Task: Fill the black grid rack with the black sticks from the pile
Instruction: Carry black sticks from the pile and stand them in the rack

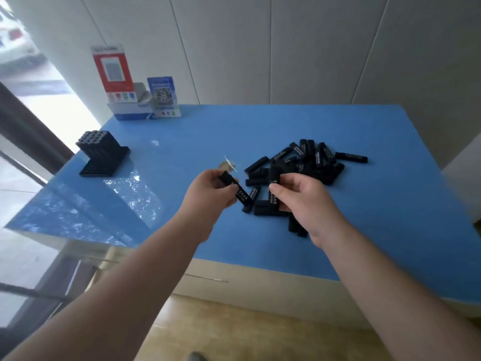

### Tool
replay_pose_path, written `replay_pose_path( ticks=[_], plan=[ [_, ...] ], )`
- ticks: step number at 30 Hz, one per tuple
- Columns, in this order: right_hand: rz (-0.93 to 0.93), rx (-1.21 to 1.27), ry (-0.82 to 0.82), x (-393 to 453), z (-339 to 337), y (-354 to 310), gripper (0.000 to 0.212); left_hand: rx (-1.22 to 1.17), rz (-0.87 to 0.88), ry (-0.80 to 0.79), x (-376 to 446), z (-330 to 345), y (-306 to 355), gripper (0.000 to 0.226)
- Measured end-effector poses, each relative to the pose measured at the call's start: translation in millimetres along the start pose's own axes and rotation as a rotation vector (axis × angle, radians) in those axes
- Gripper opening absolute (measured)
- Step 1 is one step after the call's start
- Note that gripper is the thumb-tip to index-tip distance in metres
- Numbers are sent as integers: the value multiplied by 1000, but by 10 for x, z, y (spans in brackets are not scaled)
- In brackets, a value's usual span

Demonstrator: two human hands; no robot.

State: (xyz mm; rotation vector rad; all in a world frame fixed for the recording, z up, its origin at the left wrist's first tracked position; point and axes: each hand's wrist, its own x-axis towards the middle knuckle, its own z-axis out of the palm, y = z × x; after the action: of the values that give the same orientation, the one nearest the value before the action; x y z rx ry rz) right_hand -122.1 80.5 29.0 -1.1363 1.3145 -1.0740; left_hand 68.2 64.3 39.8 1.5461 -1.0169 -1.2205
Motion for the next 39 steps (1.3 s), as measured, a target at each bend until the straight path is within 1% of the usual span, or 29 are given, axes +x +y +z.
replay_pose_path(
  ticks=[3,7,14,20,24,31,35,39],
  plan=[
    [-10,-13,-24,20,329,-53,7,44,29,56,-37,-392,-31,19],
    [-27,-43,-70,-4,833,-143,7,46,78,74,-112,-916,-27,14],
    [-6,6,-167,-138,1786,-234,8,1,148,85,-220,-1886,-102,21],
    [-15,1,-195,-265,2674,-296,8,6,157,96,-220,-2804,-210,19],
    [-34,-18,-181,-273,3159,-331,7,25,155,103,-135,-3313,-275,19],
    [-53,-84,-201,-50,3647,-331,9,-16,153,70,206,-3843,-301,23],
    [-76,-83,-205,287,3846,-364,9,30,159,56,549,-4009,-290,21],
    [-86,-91,-220,709,4072,-428,8,79,154,80,889,-4172,-212,20]
  ],
)
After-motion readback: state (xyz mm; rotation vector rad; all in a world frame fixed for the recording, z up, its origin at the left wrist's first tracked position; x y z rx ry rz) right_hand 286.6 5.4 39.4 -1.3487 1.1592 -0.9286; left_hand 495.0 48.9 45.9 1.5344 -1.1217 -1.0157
